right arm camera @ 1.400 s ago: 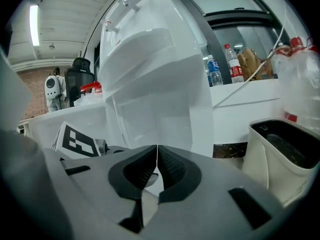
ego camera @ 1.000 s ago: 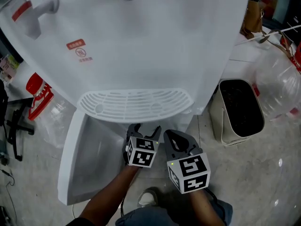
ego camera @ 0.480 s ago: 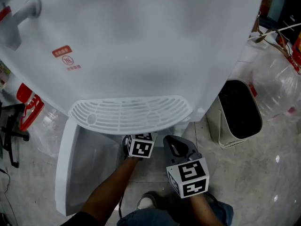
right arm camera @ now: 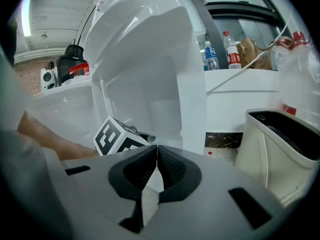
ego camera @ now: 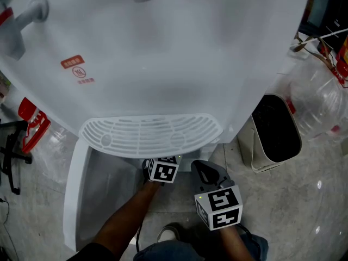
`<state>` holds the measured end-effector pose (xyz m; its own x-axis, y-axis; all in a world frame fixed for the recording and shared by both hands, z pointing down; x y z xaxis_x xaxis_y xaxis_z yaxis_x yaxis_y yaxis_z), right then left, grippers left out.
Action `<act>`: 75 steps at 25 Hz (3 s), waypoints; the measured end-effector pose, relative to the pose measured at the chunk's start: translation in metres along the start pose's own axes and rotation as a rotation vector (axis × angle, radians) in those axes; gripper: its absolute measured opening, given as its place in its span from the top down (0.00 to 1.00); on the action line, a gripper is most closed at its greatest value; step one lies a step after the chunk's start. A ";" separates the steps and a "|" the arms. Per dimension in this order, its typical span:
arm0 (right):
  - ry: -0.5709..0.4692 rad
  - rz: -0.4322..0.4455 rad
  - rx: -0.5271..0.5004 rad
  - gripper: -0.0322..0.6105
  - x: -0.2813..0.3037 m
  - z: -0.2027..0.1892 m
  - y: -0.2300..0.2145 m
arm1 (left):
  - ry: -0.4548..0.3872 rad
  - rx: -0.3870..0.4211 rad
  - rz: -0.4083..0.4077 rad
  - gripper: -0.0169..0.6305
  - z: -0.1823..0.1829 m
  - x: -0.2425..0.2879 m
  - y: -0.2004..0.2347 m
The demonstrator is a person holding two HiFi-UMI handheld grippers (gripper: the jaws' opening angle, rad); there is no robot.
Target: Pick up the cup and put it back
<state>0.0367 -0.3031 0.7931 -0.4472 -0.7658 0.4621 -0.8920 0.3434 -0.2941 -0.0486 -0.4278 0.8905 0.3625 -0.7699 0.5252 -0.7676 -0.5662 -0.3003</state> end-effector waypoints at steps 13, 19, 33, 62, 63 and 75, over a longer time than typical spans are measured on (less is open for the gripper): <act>-0.008 -0.007 0.015 0.92 -0.007 -0.004 -0.007 | 0.010 -0.031 -0.009 0.48 -0.011 -0.001 -0.003; -0.014 -0.008 0.020 0.92 -0.010 -0.005 -0.005 | 0.022 -0.088 -0.032 0.48 -0.023 -0.003 -0.007; -0.035 0.009 0.020 0.92 -0.019 0.005 0.003 | 0.061 -0.131 -0.033 0.48 -0.031 -0.031 -0.012; -0.034 0.130 0.005 0.92 -0.045 0.048 0.057 | -0.158 -0.155 -0.075 0.92 0.060 -0.193 -0.026; -0.029 0.138 0.014 0.92 -0.049 0.050 0.062 | -0.150 -0.149 -0.075 0.93 0.063 -0.201 -0.026; 0.059 0.157 0.126 0.92 -0.119 0.118 0.095 | -0.055 -0.130 -0.093 0.95 0.148 -0.295 -0.018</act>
<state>0.0133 -0.2438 0.6116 -0.5868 -0.6736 0.4494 -0.7970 0.3824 -0.4675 -0.0635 -0.2336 0.6233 0.4606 -0.7328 0.5009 -0.7901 -0.5956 -0.1449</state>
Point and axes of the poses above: the fingertips, and each gripper's own axes: x forward along the fingers, y to its left, z out of its top, the point moved 3 cm from there along -x, backward along the fingers, and after that the axes turned 11 degrees about x, right-handed, at the moved point
